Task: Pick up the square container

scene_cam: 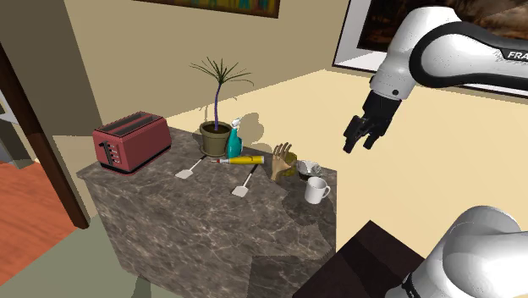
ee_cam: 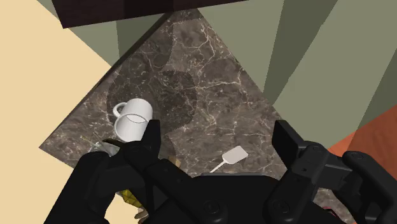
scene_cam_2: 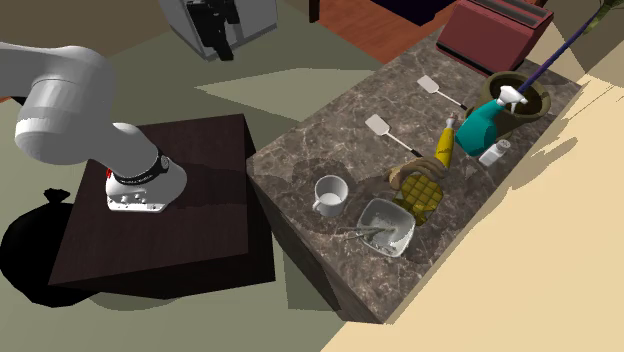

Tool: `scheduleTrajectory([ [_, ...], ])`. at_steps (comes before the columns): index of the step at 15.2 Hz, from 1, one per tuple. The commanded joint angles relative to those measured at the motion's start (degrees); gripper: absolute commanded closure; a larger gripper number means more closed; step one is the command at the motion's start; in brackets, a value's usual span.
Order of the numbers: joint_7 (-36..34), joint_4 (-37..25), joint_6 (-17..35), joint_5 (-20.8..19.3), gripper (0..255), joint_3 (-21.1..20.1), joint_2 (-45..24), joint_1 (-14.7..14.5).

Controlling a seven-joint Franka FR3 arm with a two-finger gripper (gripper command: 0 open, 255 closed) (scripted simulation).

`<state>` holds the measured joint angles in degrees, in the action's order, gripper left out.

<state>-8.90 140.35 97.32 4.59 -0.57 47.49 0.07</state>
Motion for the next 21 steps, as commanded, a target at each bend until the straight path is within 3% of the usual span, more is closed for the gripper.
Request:
scheduleTrajectory([
  [1,0.00,0.00,0.00,0.00,0,0.00,0.00,0.00],
  [12,6.82,-0.15,17.00,-0.81,0,8.41,-17.94,3.40],
  [21,14.29,-6.73,27.42,3.85,0,15.06,-36.41,4.36],
])
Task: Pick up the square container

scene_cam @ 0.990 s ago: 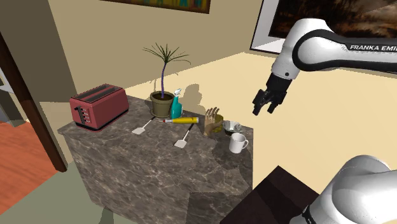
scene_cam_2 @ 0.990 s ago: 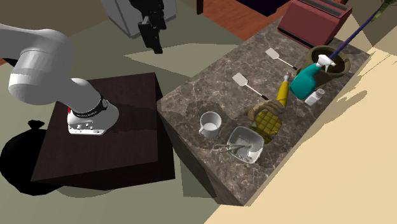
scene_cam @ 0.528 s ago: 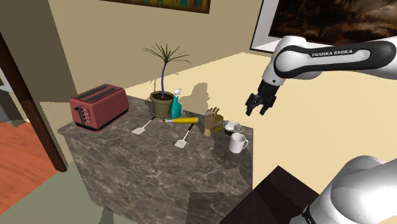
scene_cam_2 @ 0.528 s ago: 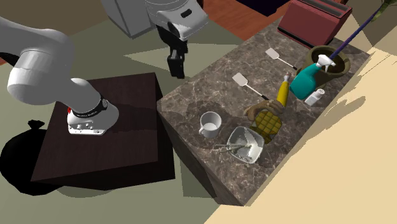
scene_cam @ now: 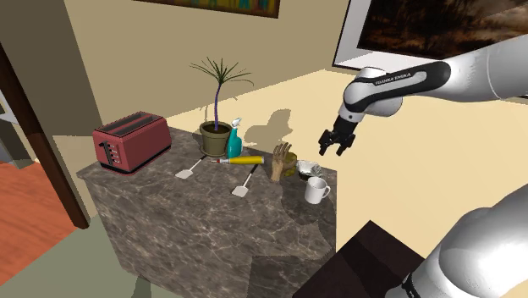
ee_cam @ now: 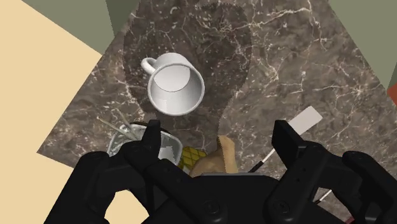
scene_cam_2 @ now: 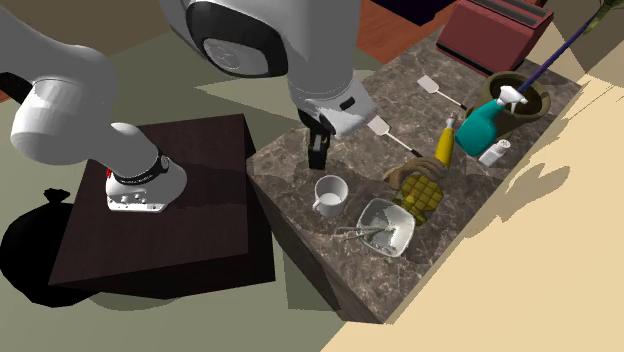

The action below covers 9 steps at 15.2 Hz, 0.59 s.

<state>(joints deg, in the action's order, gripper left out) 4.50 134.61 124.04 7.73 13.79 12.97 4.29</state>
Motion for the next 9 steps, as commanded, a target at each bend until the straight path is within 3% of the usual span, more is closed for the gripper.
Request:
scheduleTrajectory([
  [1,1.91,-2.07,1.53,1.65,0,1.33,-4.07,0.25],
  [9,10.45,-13.18,5.25,11.28,0,4.22,-22.06,2.78],
])
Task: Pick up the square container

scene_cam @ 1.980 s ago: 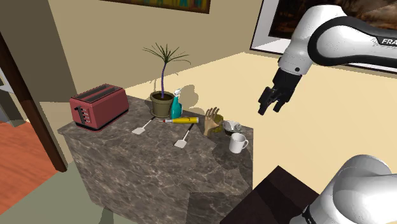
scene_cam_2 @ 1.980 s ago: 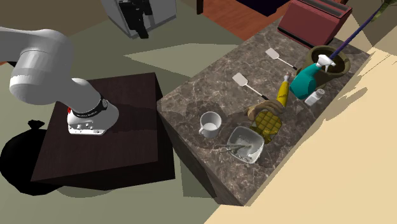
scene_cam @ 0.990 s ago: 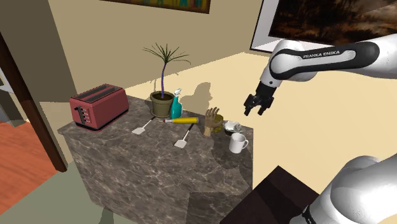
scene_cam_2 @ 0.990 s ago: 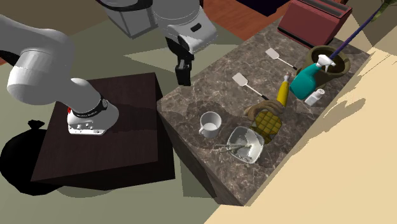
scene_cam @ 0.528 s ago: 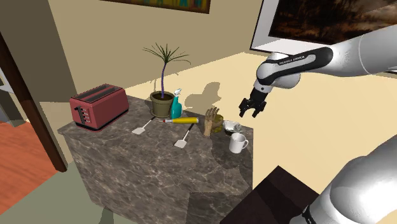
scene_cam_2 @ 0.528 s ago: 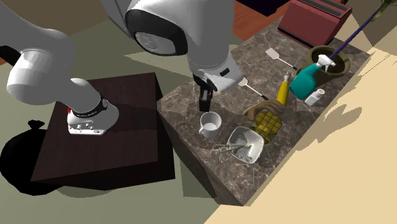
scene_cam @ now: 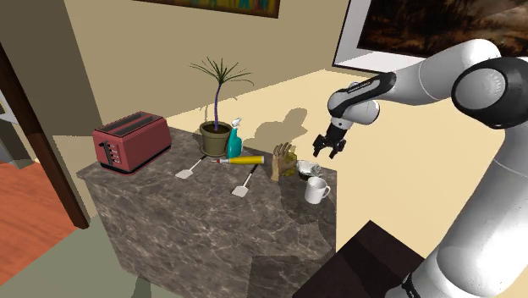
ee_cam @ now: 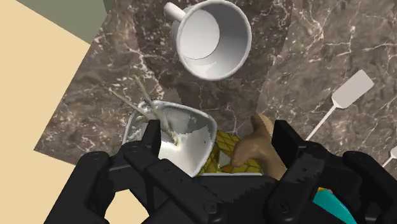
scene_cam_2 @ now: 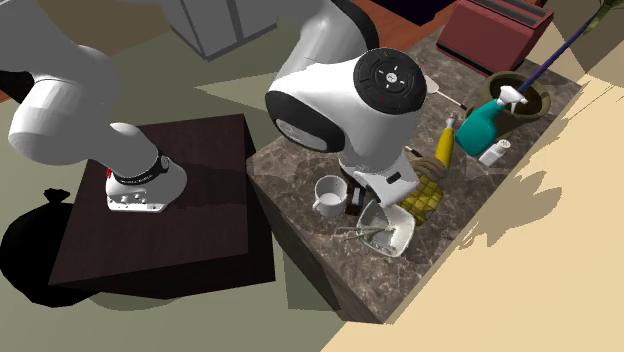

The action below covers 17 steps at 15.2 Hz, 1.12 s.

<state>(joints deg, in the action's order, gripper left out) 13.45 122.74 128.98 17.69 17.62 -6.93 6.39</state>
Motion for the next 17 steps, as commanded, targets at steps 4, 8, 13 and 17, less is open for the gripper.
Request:
scheduleTrajectory([
  [4,4.93,-8.45,0.40,6.08,0,0.17,-11.23,3.41],
  [8,7.18,-16.64,-0.39,9.89,0,-0.65,-20.23,6.71],
  [13,8.20,-28.65,-2.41,13.16,0,-1.98,-31.66,11.14],
  [17,8.82,-30.45,-1.44,14.05,0,-2.63,-34.65,12.00],
])
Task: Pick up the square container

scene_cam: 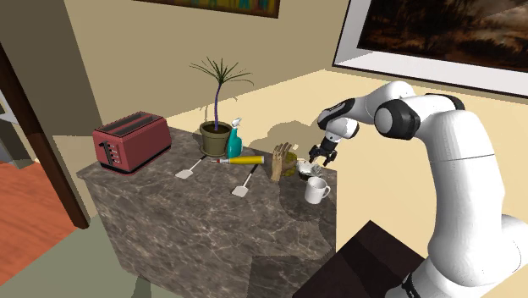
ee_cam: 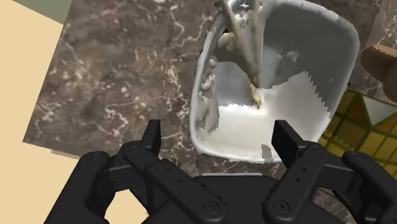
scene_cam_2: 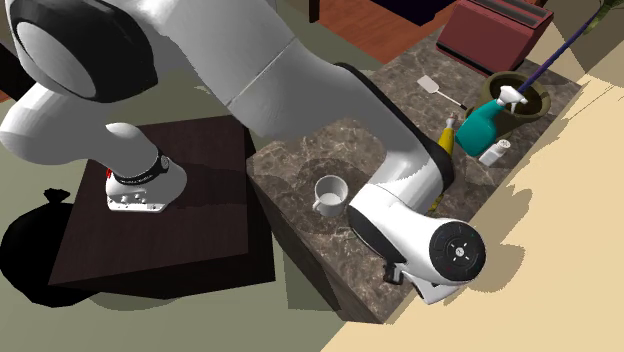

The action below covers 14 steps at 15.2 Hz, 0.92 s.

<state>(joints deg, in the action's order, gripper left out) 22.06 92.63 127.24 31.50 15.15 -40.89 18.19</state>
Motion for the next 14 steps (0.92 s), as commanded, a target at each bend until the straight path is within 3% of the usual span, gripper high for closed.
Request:
scheduleTrajectory([
  [1,0.43,-0.42,0.72,0.44,0,-0.31,-1.20,0.29],
  [6,1.17,-0.80,2.18,1.17,0,-0.87,-3.13,0.64],
  [7,1.21,-0.70,2.20,1.17,255,-0.86,-3.05,0.65],
  [14,1.18,-0.70,2.16,1.14,255,-0.85,-3.00,0.63],
])
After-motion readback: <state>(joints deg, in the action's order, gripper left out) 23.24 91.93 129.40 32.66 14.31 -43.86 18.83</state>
